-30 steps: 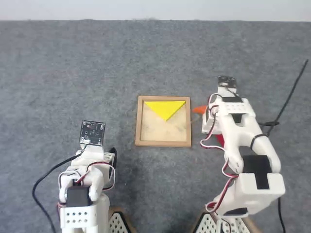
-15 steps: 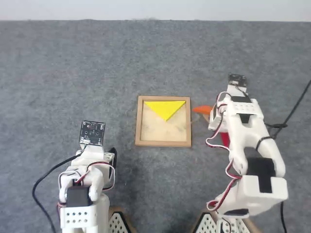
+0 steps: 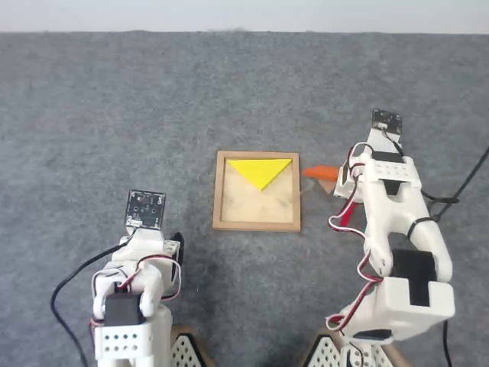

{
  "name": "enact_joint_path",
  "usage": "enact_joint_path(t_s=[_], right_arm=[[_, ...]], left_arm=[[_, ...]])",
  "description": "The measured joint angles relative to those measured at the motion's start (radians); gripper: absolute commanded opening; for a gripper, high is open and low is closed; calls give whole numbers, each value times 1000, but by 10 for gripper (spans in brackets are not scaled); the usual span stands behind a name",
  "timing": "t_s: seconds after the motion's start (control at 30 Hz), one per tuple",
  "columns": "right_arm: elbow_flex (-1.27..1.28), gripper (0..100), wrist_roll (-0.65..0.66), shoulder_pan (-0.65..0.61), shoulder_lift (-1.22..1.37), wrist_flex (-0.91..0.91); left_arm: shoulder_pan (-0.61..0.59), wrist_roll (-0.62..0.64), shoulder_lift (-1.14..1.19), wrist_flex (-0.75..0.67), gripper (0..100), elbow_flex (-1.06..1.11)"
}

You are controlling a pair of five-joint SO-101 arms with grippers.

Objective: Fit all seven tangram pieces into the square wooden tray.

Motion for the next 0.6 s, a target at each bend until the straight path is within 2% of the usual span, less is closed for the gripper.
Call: enact_joint_path(t_s=[0.2, 0.4, 0.6], right_arm=[[0, 7, -3, 0, -15, 15], [0, 7, -5, -6, -203, 130], [0, 7, -5, -144, -362, 233]], left_arm=[[-3, 0, 0, 0, 153, 0], [0, 0, 0, 0, 153, 0], [0, 0, 0, 0, 153, 0]])
